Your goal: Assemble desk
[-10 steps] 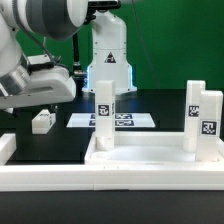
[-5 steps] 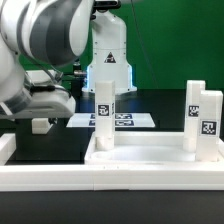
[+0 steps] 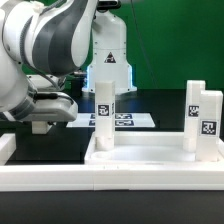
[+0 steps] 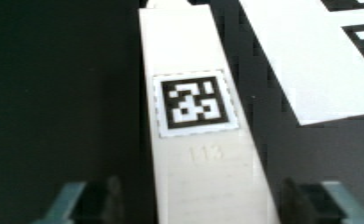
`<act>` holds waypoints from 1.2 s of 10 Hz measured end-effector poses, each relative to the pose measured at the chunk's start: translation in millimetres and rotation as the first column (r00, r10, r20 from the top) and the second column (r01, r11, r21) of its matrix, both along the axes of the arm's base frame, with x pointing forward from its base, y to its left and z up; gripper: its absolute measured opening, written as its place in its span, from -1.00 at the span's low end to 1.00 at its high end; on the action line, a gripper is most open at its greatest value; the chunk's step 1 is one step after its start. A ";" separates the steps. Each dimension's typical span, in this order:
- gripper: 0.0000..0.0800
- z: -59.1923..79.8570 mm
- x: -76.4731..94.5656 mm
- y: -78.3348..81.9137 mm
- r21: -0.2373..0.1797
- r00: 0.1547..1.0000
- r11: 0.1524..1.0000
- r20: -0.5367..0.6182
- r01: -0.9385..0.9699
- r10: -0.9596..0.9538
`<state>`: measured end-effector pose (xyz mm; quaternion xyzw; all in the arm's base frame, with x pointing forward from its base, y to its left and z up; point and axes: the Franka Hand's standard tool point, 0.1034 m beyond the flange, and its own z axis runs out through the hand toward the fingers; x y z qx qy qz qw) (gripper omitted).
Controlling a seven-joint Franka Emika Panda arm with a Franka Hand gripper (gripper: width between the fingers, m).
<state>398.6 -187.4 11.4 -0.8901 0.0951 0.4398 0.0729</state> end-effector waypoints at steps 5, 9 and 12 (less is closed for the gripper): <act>-0.29 0.0 -0.2 -0.3 0.000 1.000 1.000 0.000 0.001 -0.001; -0.28 24.9 13.6 -1.7 0.014 1.000 1.000 -0.010 0.008 -0.008; -0.28 89.8 40.2 10.6 0.003 0.997 0.997 0.029 0.076 -0.076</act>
Offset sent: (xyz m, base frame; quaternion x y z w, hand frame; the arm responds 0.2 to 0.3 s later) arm 0.0000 0.0000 0.0000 0.0000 0.0000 0.0000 1.0000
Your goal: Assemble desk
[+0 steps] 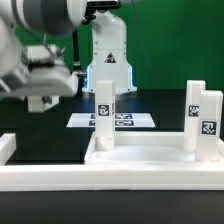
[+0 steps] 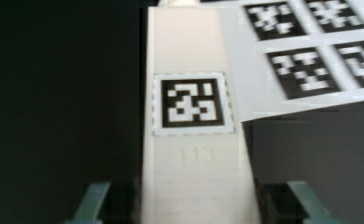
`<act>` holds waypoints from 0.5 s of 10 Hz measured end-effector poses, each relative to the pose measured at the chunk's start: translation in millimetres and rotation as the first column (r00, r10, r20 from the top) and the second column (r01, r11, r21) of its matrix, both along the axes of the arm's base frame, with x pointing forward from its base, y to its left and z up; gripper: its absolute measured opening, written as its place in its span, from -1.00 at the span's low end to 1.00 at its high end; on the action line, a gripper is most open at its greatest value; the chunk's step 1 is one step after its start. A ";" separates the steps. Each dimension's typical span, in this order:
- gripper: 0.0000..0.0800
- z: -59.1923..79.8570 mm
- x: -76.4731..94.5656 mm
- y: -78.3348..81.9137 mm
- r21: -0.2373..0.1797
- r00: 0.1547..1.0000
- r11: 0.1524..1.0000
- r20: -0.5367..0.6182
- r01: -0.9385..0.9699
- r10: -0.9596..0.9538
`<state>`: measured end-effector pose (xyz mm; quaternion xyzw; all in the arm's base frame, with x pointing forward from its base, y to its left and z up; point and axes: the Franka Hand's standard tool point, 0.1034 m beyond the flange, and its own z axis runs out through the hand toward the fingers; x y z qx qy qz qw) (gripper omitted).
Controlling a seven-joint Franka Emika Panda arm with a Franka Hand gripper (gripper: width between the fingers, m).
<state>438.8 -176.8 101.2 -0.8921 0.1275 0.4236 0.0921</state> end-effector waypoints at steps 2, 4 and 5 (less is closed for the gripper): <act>-0.28 -2.0 11.2 -8.4 -0.048 0.991 0.999 0.133 -0.007 0.013; -0.28 -1.6 18.6 -7.8 -0.096 0.962 0.995 0.271 -0.011 0.037; -0.28 2.8 28.2 1.7 -0.130 0.942 0.991 0.329 -0.029 0.071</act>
Offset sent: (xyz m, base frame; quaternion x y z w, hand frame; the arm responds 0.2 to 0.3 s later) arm 0.0000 0.0000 0.0000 0.0000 0.1938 0.0000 0.9810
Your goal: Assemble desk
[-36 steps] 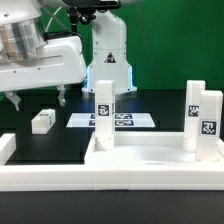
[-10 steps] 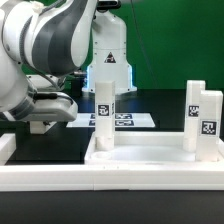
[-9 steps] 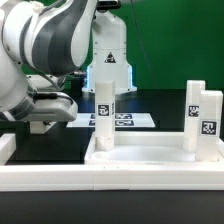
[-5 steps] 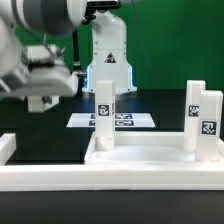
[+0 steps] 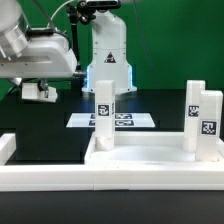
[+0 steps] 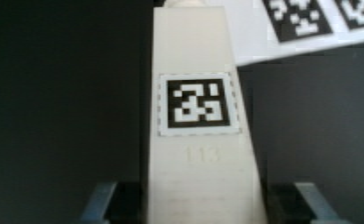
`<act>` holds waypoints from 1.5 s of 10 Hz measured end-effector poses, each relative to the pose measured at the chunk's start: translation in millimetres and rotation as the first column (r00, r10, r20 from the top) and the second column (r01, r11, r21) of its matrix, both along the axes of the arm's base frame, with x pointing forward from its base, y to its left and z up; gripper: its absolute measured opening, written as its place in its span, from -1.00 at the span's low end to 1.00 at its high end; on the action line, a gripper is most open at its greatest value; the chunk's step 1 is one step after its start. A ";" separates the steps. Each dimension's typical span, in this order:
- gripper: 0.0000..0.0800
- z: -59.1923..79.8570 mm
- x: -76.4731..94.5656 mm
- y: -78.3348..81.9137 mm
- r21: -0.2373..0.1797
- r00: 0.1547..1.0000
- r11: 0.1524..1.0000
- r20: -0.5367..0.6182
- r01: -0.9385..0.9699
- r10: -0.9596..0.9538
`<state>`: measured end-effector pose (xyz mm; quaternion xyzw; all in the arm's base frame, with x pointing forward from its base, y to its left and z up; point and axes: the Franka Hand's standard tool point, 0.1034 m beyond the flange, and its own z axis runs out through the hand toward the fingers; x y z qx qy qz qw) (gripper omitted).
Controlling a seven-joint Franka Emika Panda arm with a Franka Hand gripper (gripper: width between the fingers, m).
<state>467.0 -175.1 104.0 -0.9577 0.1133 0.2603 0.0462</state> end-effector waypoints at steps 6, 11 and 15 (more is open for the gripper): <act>-0.28 66.1 68.9 -2.1 -0.065 0.939 0.998 0.343 -0.012 0.034; -0.28 91.9 123.5 57.7 -0.145 0.779 0.983 0.627 0.110 0.005; -0.28 83.3 147.6 93.7 -0.194 0.603 0.963 0.796 0.185 0.044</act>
Offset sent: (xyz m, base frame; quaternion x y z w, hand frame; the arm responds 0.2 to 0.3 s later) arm 0.0321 0.0008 0.0488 0.0228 0.2096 -0.0145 0.9774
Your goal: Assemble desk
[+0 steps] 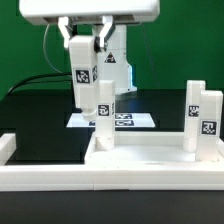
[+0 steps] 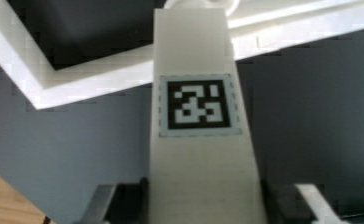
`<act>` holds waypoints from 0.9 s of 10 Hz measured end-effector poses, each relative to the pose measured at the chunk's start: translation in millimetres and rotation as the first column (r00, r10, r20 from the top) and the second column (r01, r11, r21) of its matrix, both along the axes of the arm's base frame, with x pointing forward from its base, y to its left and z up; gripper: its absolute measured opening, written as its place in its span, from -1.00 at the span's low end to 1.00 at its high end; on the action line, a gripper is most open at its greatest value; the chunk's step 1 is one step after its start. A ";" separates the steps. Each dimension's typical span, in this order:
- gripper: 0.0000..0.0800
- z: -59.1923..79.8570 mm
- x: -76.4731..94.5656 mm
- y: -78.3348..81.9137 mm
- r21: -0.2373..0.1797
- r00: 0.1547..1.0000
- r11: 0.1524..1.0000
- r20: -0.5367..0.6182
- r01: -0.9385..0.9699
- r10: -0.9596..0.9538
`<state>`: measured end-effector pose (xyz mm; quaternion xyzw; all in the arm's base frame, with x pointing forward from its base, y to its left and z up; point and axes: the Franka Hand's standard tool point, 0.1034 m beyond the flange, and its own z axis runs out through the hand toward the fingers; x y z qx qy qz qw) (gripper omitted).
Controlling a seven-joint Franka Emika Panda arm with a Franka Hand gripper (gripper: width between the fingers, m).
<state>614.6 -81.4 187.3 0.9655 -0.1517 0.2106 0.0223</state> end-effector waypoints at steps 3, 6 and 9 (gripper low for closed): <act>-0.28 -0.4 2.6 -0.5 -0.033 0.998 0.999 0.070 -0.003 0.005; -0.28 -3.8 20.6 12.7 -0.041 0.991 0.999 0.133 0.017 -0.012; -0.28 -9.6 20.4 17.8 -0.031 0.990 0.999 0.138 0.022 -0.018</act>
Offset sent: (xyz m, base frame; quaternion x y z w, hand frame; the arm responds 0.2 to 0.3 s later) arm 0.0091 0.0194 -0.0114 -0.0302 0.0918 0.0208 0.9951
